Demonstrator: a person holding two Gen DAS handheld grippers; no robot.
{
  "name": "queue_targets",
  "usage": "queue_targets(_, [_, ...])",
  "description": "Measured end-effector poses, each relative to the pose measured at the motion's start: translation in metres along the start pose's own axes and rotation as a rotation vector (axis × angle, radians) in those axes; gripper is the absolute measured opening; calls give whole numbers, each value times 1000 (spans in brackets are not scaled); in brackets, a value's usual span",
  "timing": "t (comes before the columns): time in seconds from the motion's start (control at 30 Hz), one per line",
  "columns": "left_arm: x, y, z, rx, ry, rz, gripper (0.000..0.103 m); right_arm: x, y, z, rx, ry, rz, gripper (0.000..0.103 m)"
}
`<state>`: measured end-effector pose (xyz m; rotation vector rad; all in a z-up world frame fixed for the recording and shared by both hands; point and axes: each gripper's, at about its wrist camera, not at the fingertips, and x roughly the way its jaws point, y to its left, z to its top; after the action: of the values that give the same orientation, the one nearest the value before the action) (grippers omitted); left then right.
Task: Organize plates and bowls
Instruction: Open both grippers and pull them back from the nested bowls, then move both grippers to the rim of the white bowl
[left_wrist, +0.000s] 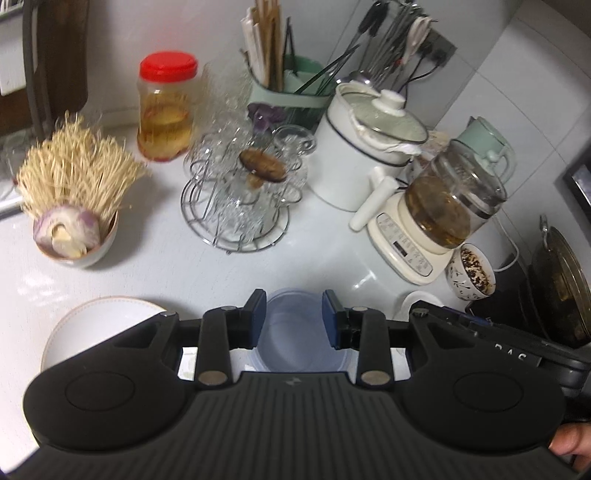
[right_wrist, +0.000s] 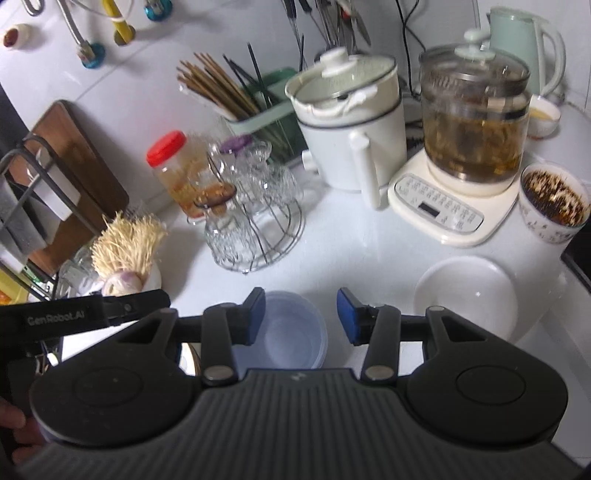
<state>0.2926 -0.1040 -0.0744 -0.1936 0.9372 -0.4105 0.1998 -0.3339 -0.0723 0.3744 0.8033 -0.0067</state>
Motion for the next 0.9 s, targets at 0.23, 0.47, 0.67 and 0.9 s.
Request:
queue_targets(0.23, [-13,-14,0,45,-26,-26,38,-20,2,0,-16,-71,-18,46])
queue_targets(0.47, [-12,-29,-2,75,-25,-52,38,-32,-3,-4,-15,-99,-38,46])
queue_targets(0.67, [-5,-44,-2,114,-14,-82,38,-39,-14,-7,7,-113,-70,46])
queue_targets(0.9, [6,-63,0,150,0,-117,39,-46,-29,-7,38,-132,-107,46])
